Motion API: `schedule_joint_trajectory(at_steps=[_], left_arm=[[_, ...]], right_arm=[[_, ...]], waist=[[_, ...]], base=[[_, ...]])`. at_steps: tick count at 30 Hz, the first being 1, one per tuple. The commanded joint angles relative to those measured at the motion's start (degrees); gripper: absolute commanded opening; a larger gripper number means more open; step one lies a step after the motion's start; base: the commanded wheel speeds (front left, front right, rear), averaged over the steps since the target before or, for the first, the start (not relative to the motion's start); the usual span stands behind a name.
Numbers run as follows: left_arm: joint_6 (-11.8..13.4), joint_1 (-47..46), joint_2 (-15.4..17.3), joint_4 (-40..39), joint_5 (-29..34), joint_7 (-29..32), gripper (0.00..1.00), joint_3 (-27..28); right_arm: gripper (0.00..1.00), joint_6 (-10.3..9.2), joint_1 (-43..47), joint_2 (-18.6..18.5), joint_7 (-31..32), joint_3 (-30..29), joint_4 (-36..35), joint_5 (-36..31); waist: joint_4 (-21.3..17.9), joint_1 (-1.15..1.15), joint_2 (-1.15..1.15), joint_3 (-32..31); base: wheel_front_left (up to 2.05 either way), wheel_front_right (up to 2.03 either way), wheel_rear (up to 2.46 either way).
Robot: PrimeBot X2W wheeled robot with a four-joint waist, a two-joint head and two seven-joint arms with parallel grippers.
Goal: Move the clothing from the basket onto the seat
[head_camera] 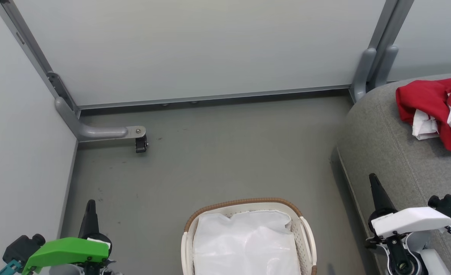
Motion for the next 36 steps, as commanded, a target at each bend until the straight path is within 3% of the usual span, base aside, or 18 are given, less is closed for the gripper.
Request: schedule_joint_trajectory(at_steps=[1, 36], left_arm=[[-0.43, -1.56, 0.33, -0.76, -1.52, 0.34, 0.00, 0.34], [-1.61, -2.76, 0.44, -2.27, -18.83, 5.49, 0.00, 2.38]], right_arm=[[0.00, -0.01, -0.05, -0.39, 0.43, -0.30, -0.89, 1.69], [0.00, -0.02, 0.95, -0.56, 5.48, -2.23, -2.96, 20.81]], waist=[[0.04, 0.00, 0.23, -0.03], [1.02, 0.00, 0.38, -0.64]], base=[[0.00, 0.00, 0.00], [0.00, 0.00, 0.00]])
